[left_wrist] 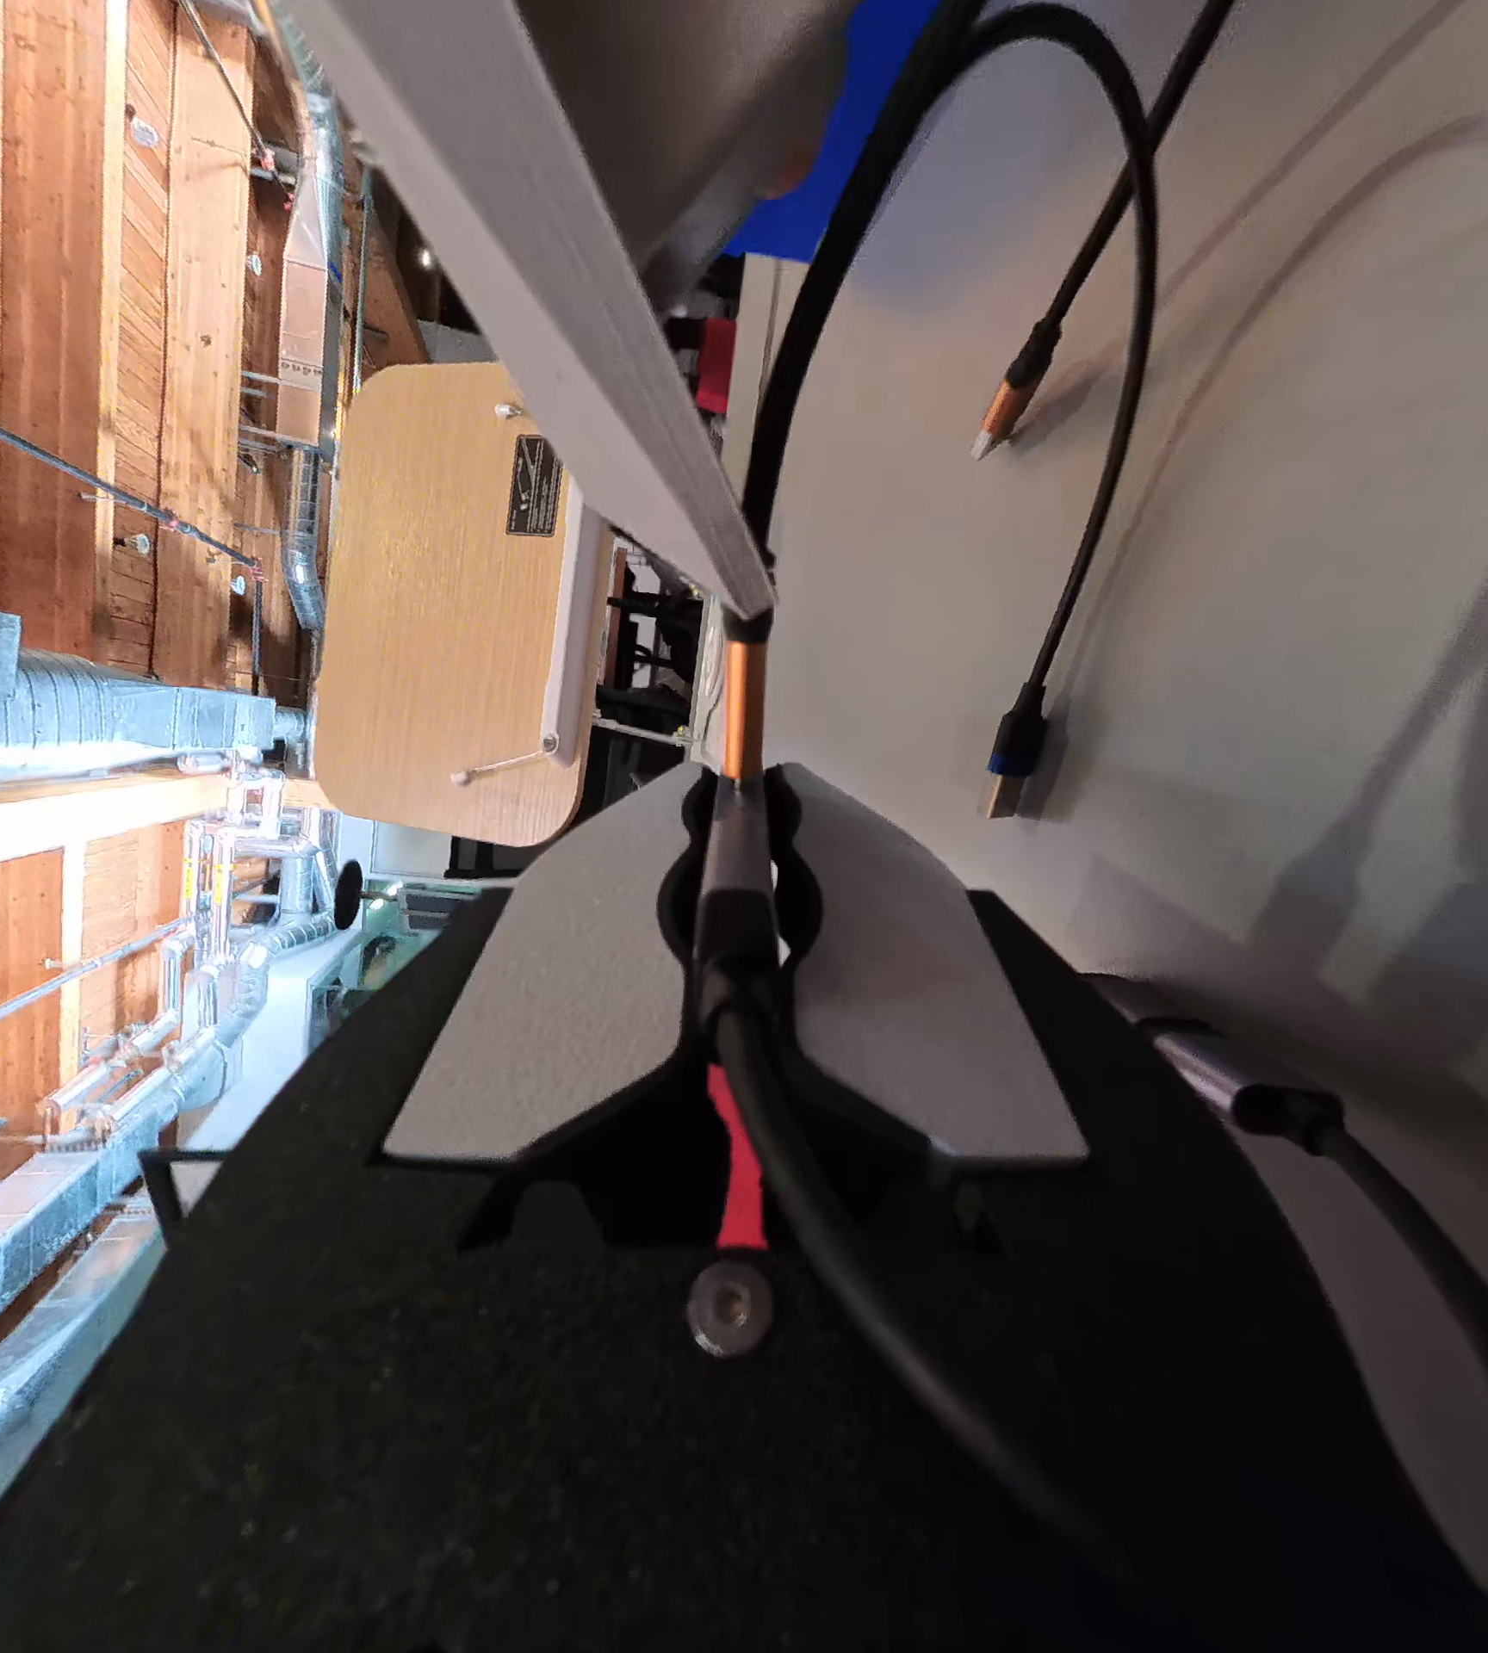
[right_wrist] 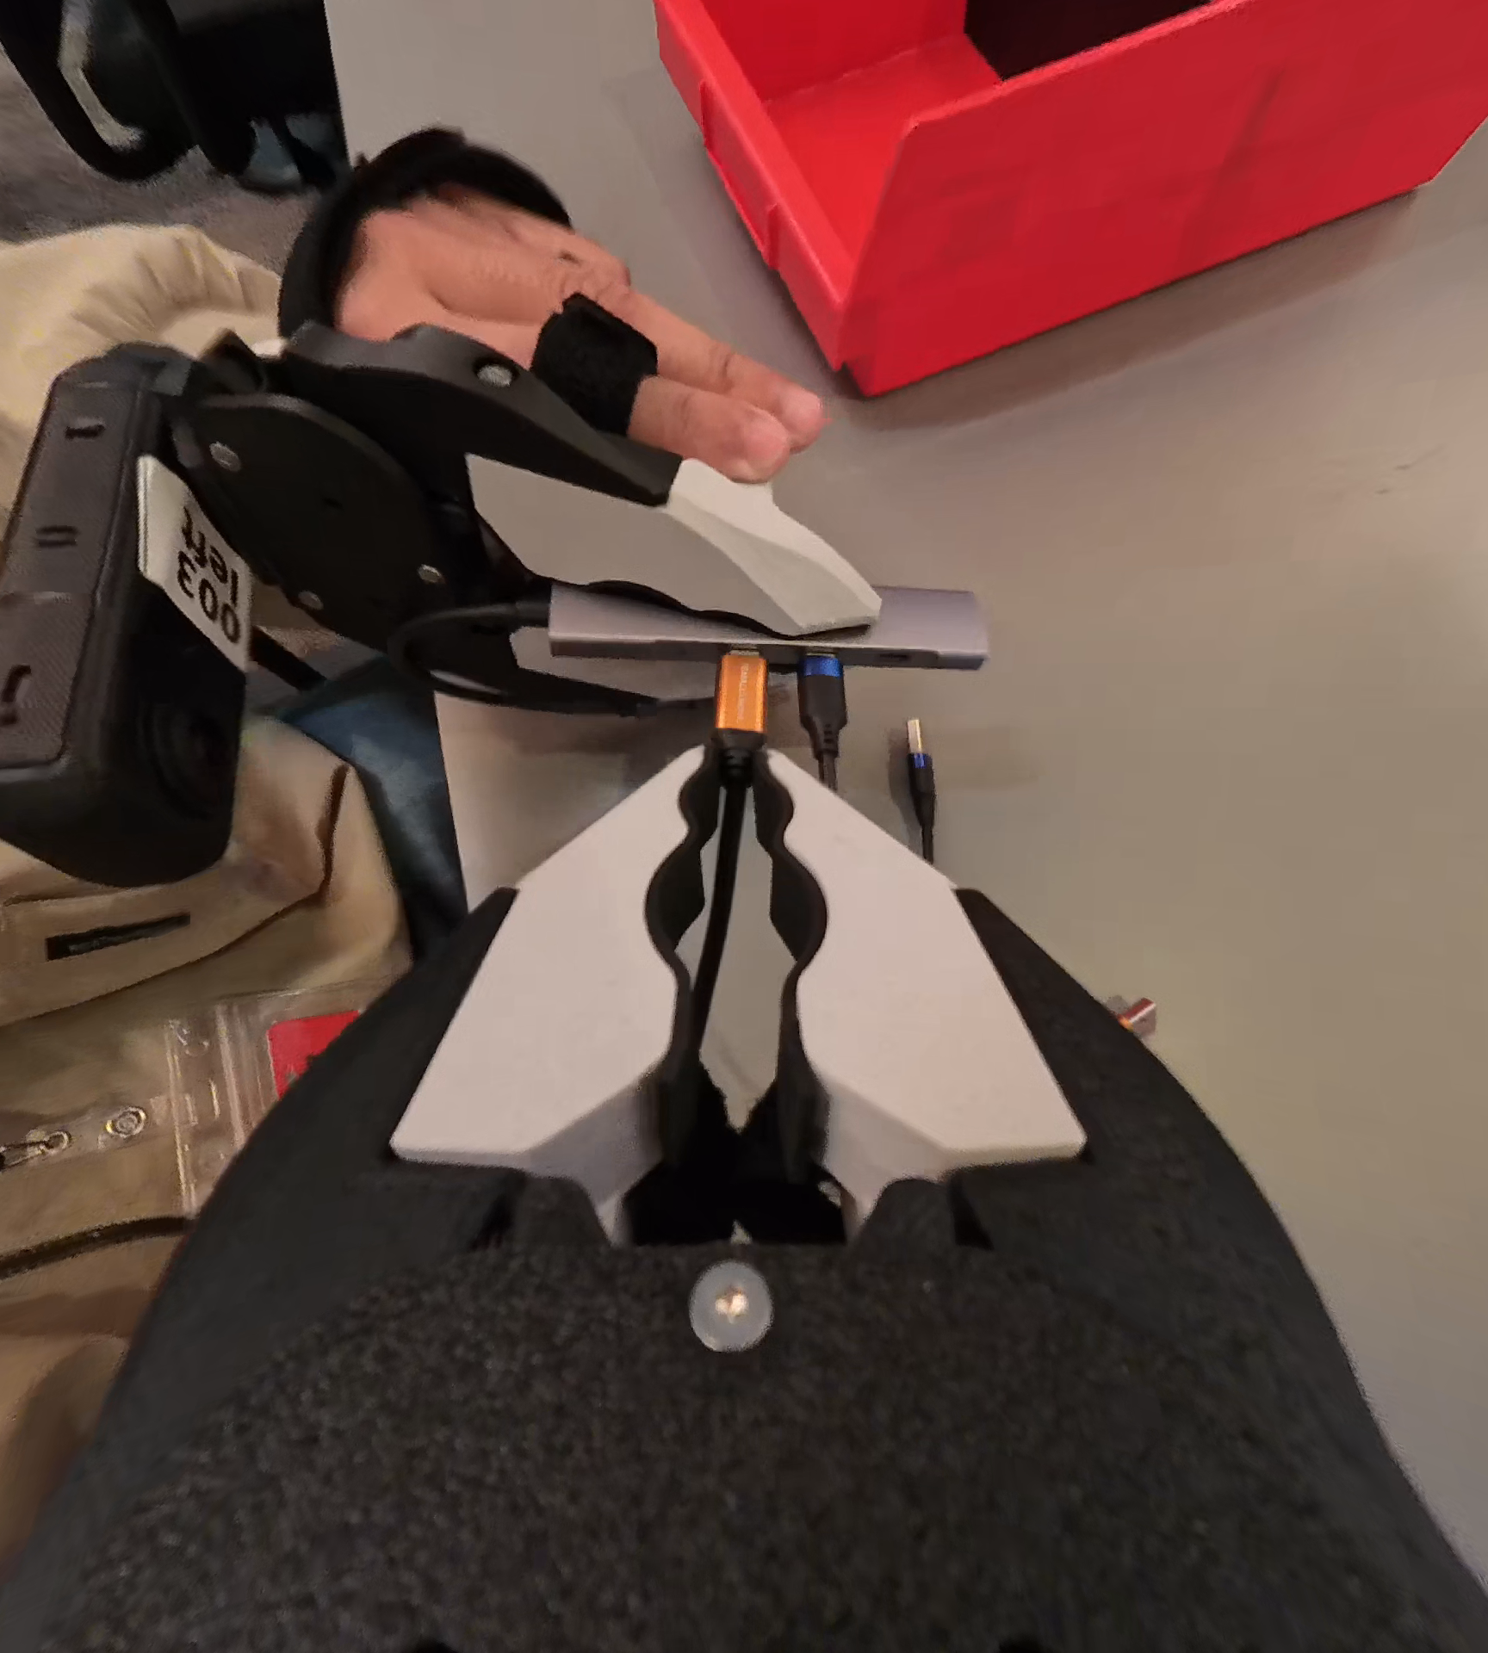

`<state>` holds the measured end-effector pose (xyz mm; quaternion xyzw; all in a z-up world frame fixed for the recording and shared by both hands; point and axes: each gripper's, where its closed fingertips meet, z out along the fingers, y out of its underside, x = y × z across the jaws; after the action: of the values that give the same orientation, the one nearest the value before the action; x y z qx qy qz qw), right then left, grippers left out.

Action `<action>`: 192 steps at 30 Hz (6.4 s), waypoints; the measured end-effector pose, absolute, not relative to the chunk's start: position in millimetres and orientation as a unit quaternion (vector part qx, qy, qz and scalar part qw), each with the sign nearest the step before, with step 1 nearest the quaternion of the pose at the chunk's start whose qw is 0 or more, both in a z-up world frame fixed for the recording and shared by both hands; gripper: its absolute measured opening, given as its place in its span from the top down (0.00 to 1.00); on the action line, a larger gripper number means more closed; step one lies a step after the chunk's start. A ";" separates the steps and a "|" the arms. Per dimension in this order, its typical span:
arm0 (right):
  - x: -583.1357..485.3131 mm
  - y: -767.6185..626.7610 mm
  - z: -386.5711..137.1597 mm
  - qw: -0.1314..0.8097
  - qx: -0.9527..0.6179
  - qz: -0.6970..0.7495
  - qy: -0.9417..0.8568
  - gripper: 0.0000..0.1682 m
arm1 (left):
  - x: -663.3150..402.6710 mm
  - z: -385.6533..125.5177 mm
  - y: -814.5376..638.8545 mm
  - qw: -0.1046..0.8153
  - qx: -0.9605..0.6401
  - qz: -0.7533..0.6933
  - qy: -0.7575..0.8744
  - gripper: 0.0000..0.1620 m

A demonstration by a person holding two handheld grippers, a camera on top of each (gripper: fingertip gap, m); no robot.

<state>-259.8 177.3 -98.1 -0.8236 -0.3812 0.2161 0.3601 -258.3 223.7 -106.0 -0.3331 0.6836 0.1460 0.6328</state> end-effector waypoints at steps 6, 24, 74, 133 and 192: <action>-262.1 183.3 -96.8 0.388 -0.812 0.251 -0.355 0.97 | -261.6 -103.7 229.0 0.633 -0.360 0.152 0.668 0.94; -258.6 188.6 -83.2 0.429 -0.784 0.297 -0.337 0.96 | -257.6 -101.3 229.2 0.638 -0.395 0.097 0.654 0.94; -271.1 175.1 -45.0 0.486 -0.676 0.514 -0.207 0.97 | -251.3 -58.6 152.1 0.277 -0.530 -0.705 0.382 0.94; 174.1 186.8 106.8 0.563 -0.815 0.118 -0.073 0.96 | -273.9 -101.0 206.7 0.397 -0.620 -0.500 0.456 0.86; 96.4 139.1 -117.6 0.584 -0.795 -0.100 0.128 0.64 | -470.4 -138.1 306.9 0.519 -0.840 -0.107 0.114 0.69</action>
<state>96.4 139.1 -117.6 -0.7951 0.1282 -0.0997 0.5843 -470.4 306.9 -138.1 -0.8402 0.1139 -0.1066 0.5194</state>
